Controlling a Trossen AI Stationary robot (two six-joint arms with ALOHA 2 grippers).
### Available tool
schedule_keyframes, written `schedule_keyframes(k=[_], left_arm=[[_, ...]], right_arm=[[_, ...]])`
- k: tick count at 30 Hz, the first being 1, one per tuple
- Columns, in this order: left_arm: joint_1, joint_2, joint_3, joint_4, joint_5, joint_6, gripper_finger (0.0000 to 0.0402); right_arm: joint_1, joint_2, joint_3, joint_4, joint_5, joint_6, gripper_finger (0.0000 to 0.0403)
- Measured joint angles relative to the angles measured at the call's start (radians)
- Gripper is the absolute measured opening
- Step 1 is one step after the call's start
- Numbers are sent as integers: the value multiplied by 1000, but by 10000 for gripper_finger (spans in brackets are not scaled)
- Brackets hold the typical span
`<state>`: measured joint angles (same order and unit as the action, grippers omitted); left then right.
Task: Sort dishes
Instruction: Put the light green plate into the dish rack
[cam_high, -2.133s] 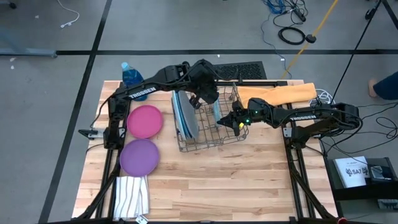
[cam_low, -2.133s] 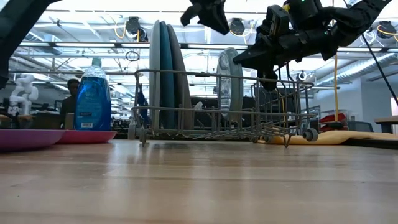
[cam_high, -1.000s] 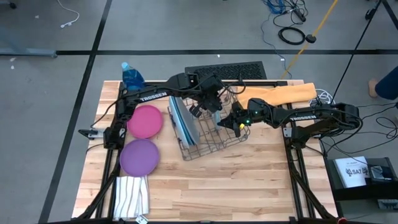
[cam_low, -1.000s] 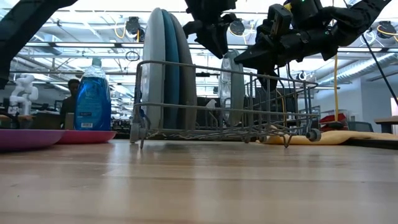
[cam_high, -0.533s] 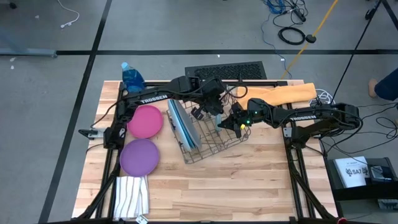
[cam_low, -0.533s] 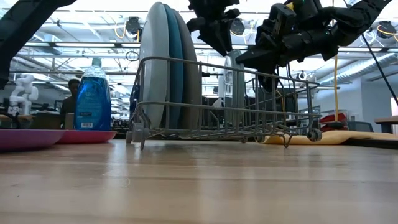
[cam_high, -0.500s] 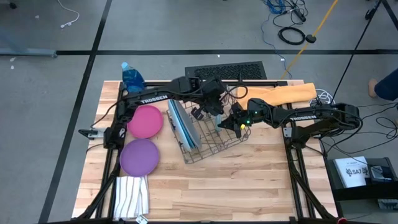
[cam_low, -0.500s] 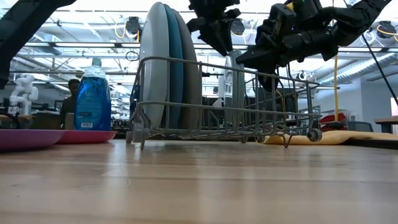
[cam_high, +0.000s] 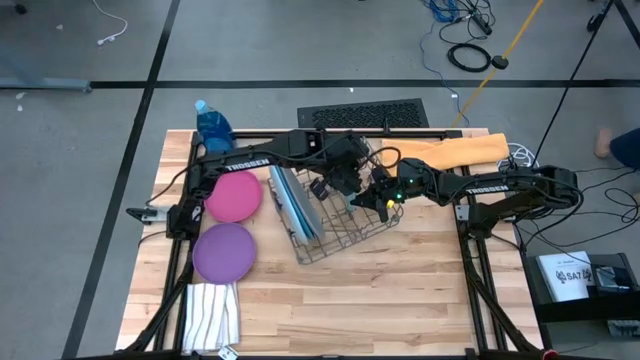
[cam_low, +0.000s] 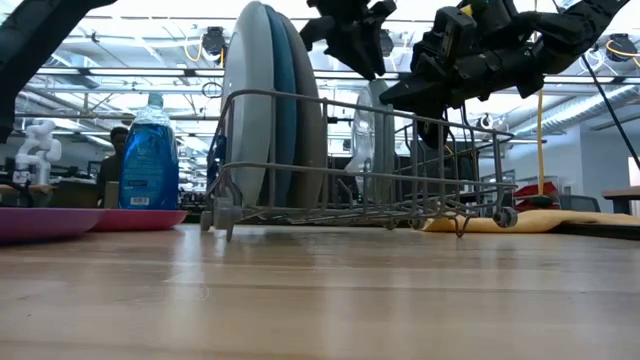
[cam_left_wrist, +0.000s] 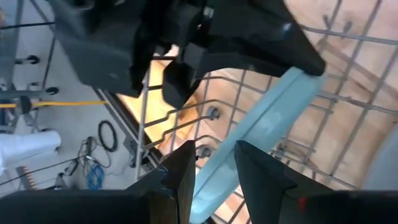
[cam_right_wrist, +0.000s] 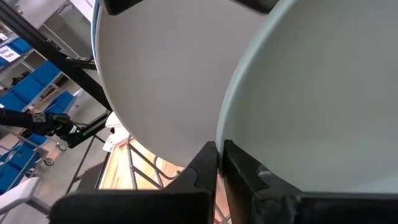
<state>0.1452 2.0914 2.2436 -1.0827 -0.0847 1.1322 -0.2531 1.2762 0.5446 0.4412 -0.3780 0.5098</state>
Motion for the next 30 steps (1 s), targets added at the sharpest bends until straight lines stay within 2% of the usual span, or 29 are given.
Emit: schedule_keyframes(k=[5,18,30], left_arm=[[-8,0,-4,-60,0,-9,118],[-23,0,-11,28,8,-17,118],[-24,43,-13,-27,21,-54,118]], right_arm=[[-1,1,0,1,-11,1,8],[-1,1,0,-5,-22,10,8],[-1,2,-1,-19,-26,13,8]])
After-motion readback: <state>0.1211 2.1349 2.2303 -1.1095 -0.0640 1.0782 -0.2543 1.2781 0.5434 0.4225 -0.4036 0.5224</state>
